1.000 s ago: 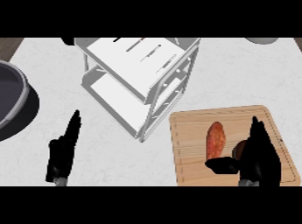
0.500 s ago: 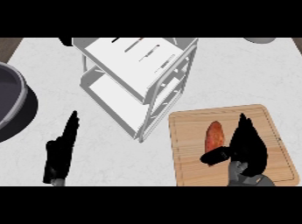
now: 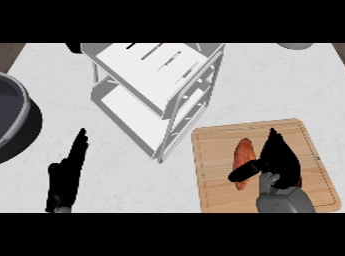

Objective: Pick the sweet potato from the cutting board and place it in the tiered basket

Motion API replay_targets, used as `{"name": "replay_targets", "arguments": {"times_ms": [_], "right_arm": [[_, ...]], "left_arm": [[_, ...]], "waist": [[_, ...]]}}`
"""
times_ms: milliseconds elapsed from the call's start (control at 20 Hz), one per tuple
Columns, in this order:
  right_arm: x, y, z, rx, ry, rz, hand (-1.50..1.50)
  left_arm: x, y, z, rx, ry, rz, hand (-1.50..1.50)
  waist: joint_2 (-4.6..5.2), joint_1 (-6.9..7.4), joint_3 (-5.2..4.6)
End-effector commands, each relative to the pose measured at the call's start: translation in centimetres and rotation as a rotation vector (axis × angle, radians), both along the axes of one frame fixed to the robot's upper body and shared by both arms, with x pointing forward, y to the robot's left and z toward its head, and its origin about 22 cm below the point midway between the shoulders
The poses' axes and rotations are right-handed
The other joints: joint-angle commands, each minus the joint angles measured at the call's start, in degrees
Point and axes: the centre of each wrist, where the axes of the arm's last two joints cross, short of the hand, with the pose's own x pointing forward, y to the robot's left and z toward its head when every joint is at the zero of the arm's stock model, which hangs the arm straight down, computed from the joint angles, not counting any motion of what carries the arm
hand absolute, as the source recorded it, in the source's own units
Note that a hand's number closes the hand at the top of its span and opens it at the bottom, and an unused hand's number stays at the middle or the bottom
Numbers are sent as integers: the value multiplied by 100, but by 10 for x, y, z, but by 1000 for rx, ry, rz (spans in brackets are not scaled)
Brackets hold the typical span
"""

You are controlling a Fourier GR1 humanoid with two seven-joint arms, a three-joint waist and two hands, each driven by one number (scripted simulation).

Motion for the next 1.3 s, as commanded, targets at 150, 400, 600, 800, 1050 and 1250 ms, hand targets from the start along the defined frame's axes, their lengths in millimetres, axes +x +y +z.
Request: {"name": "replay_targets", "arguments": {"times_ms": [150, 400, 600, 800, 1050, 1250], "right_arm": [[14, 7, -7, -8, 197, -154, -150], [4, 4, -11, 24, 220, -156, -150], [11, 8, -17, 46, 234, -156, -150], [3, 5, -26, 53, 236, -172, -150], [4, 9, -44, 34, 230, -132, 150], [14, 24, -50, 3, 181, -74, 150]], "left_arm": [[4, 0, 1, 7, 30, 1, 0], [-11, -4, -19, -13, 36, 16, 0], [5, 7, -11, 1, 25, 23, 0], [-4, 5, -12, 0, 26, 9, 0], [3, 5, -2, -15, 26, 9, 0], [-6, 2, -5, -17, 27, -4, 0]], "waist": [[14, -18, -4], [1, -73, -10], [15, -58, -11], [7, -64, -6], [14, -39, -2], [15, -4, -1]]}}
